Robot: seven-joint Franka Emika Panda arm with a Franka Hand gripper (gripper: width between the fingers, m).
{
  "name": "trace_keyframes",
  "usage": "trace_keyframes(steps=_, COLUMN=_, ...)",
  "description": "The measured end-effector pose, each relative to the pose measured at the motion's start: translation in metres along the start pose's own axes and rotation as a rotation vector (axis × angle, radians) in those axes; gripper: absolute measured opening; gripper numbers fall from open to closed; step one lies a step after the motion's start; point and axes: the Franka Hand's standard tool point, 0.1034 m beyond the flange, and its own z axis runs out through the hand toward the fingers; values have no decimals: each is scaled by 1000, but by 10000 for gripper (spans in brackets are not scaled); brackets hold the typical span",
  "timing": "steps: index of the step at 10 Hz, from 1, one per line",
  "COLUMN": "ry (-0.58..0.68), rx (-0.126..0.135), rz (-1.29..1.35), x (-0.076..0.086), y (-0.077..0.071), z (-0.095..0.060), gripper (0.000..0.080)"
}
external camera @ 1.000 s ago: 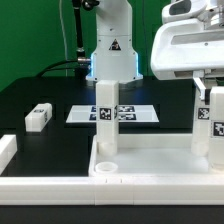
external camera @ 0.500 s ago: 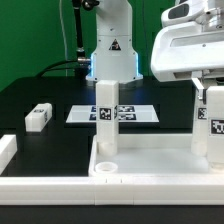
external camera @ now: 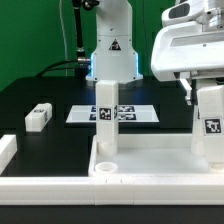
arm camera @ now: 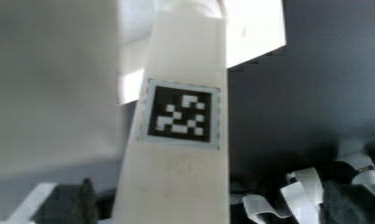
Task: Assemble desk
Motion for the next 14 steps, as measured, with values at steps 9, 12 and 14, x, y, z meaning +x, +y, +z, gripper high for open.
trace_keyframes(steps=9, ry=-42, rx=41, rz=27, x=55, y=8, z=-28, gripper=648)
trace_keyframes(steps=12, ry=-256, rx=33, rz=75, x=74, y=19, z=-26, gripper=648)
trace_keyframes(steps=14, ry=-386, rx=35, rz=104, x=81, y=15, z=-24, gripper=648)
